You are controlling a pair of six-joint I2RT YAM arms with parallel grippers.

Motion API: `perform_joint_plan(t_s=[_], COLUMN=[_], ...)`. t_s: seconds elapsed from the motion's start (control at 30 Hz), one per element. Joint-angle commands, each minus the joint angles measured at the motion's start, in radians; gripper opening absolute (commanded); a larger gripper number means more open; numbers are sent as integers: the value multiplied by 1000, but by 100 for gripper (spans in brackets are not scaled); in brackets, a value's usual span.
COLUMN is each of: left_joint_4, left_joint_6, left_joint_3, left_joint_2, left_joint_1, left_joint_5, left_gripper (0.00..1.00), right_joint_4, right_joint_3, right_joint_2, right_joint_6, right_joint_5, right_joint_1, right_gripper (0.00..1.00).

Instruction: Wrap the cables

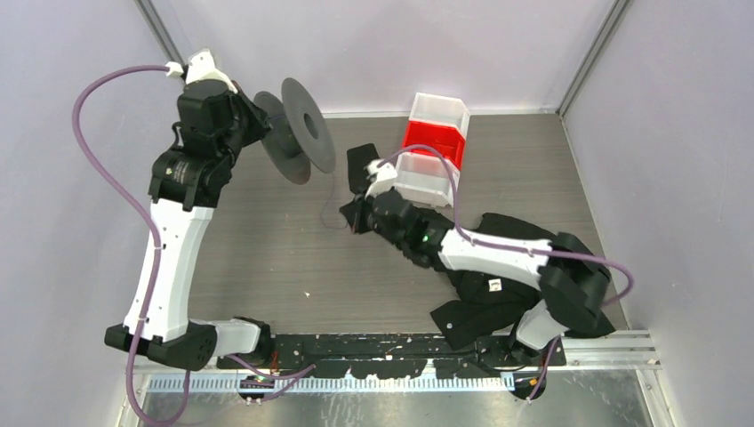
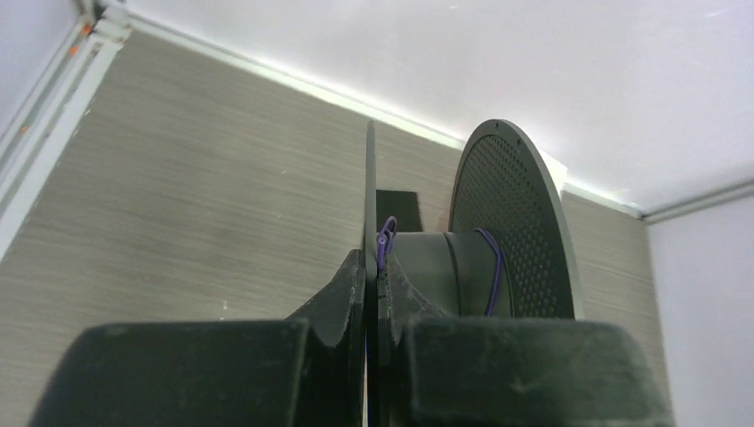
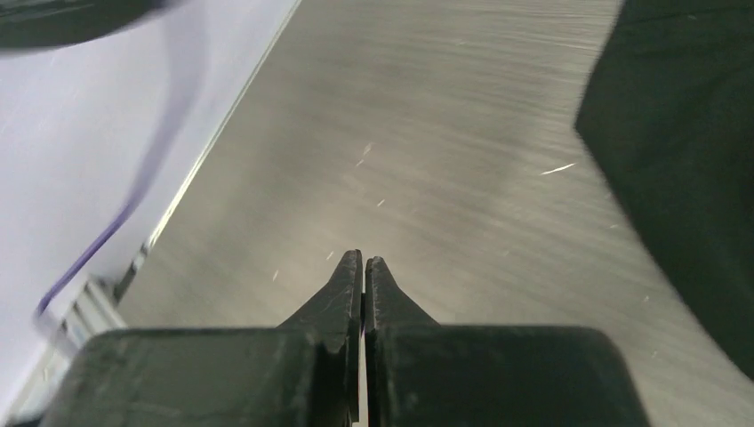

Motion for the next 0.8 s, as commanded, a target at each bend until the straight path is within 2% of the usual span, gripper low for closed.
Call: perform_joint_plan(t_s=[0.0,0.13,0.4,0.63,0.77], left_joint_4=[169,182,165,114,64], left_joint_6=[-37,10,158,261,322], left_joint_3=[-67,-132,-214,-249,-254], left_joint_2=[-6,22,40,8,7], left_joint_1=[-12,-49,-103,-107,-107], left_joint_5=[-153,-220,-147,-6,124], left_gripper=[0,0,1,1,0], right_joint_4=[-230,-338,-447,-400,-367], right_joint_3=[67,184,453,537,577], right_joint_2=[-165,-224,-194,-133,-86], right_joint_6=[-261,-379,-621,-662,-640], right_joint_5=[243,229,197,47,-14], right_joint_1=[162,232,232,92,23], right_gripper=[1,1,0,0,0])
